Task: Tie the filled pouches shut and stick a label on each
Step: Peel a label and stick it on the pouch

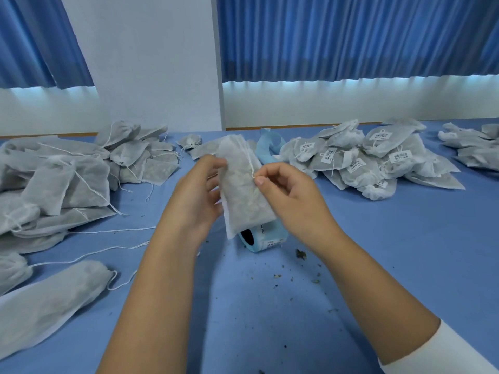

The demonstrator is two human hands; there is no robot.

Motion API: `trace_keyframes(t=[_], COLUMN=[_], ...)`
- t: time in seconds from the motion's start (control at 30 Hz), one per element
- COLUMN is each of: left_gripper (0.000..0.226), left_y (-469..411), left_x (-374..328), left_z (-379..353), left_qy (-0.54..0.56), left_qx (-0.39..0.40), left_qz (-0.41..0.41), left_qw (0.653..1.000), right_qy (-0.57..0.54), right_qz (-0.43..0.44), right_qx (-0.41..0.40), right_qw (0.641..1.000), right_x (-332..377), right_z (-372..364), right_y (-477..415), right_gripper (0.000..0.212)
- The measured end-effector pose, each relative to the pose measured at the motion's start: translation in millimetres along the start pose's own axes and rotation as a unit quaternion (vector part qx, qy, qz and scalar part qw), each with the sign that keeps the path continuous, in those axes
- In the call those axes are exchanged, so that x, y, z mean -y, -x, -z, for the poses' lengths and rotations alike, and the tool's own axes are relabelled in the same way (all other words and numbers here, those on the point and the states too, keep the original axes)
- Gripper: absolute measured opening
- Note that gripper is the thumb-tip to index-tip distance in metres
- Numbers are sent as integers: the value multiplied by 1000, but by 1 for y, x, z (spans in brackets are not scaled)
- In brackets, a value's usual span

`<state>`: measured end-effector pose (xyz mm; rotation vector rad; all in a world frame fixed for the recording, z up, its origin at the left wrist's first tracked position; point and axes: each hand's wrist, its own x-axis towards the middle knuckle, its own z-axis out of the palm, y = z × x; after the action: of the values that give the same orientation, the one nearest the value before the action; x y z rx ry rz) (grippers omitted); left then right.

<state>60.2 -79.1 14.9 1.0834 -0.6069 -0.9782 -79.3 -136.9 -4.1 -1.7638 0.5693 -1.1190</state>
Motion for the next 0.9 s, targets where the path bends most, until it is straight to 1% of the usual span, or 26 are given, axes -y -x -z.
trace_keyframes(t=[0.07,0.1,0.17,0.23,0.3,0.4,0.53,0.6,0.67,0.73,0.8,0.9], left_gripper=[14,14,18,22,25,27,36,37,32,27,26,39], left_y=[2,2,1,0,0,1,3,2,0,-3,-8,-13], left_x=[0,2,6,11,13,13,12,11,11,11,14,19], left_z=[2,2,0,-3,-5,-7,-7,-5,-3,-1,1,1], left_qy=[-52,-85,-157,-199,-196,-164,-143,-128,-110,-108,-139,-192], left_qx=[31,28,-10,-55,-70,-49,-28,-23,-27,-43,-73,-98], left_qz=[22,18,-16,-51,-59,-44,-29,-24,-23,-23,-23,-32], left_qw=[998,996,987,977,976,984,989,991,993,993,987,976], right_qy=[-38,-40,-19,19,55,100,98,56,-8,-25,29,118], right_qz=[-12,-13,-11,2,15,27,19,-7,-43,-83,-128,-199], right_qx=[-14,-19,-28,-29,-17,8,26,45,46,45,76,143], right_qw=[999,999,999,999,998,995,995,997,998,995,989,962], right_x=[0,0,-1,-2,-3,-6,-6,-3,-1,0,-3,-5], right_z=[4,5,6,5,4,1,4,8,15,25,37,51], right_y=[-3,-3,-3,-2,-1,1,0,-3,-5,-7,-8,-5], right_gripper=[8,7,5,7,9,9,12,19,26,27,31,51])
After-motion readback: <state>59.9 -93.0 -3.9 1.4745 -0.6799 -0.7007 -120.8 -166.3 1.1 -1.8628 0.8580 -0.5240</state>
